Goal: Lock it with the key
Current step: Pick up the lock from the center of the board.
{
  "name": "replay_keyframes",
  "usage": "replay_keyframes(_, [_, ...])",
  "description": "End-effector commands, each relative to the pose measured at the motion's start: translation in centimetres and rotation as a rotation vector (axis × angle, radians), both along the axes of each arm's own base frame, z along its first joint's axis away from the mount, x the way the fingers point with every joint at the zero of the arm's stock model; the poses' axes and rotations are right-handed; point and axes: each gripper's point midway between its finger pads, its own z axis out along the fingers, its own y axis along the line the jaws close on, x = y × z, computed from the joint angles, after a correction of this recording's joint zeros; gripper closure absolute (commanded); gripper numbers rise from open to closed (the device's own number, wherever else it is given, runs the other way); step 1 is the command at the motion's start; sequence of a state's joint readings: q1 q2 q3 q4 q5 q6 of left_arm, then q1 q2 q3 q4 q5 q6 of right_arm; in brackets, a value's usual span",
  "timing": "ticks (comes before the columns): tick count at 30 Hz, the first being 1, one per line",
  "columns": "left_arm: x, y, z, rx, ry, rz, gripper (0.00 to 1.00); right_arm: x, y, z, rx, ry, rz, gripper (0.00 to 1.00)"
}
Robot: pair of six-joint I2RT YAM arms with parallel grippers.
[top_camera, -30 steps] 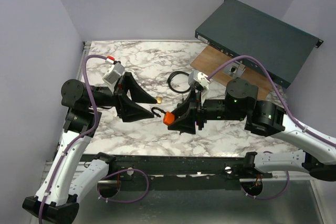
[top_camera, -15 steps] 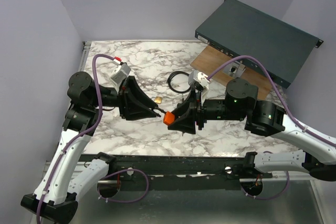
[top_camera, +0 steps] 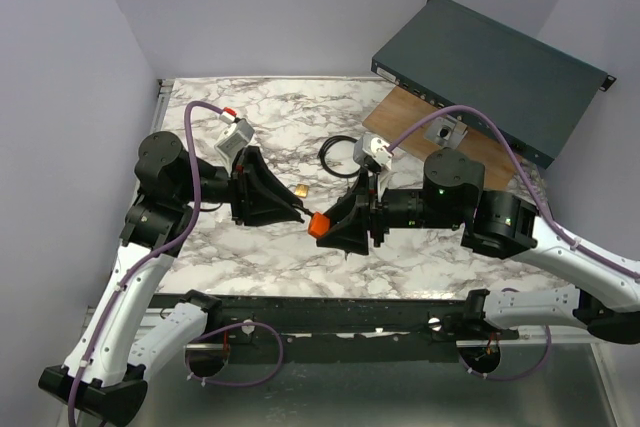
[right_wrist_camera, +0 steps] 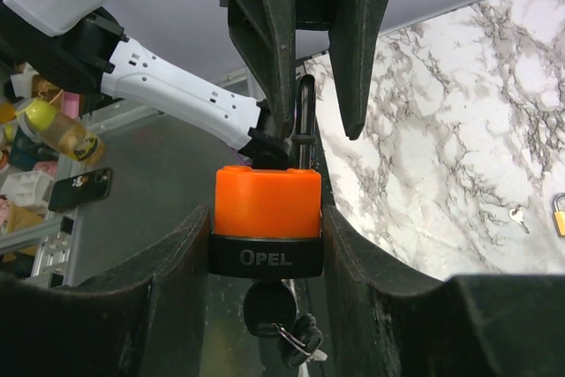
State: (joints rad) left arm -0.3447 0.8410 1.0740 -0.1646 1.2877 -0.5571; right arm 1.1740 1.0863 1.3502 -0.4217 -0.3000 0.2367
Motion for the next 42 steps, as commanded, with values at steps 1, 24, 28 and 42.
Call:
replay_keyframes(1, [0.1,-0.1,0.7,-0.006,-0.037,0.019,0.67,0.4,0.0,1.6,0.038,-0.007,-0.021,0.94])
replay_keyframes(24, [3.4,-0.4,1.6,-0.053,0.093,0.228,1.0,4.1,0.9,-0.8,-0.034,-0.025,-0.193,0.53])
replay_keyframes(28, [4.0,-0.1,2.7,-0.112,0.093,0.303,1.0,4.9,1.0,-0.9,-0.018,-0.044,-0.235,0.25])
replay_keyframes(42, [4.4,1.7,10.8,-0.308,-0.056,0.457,1.0,8.7,-0.3,8.1,0.23,-0.186,-0.358,0.0])
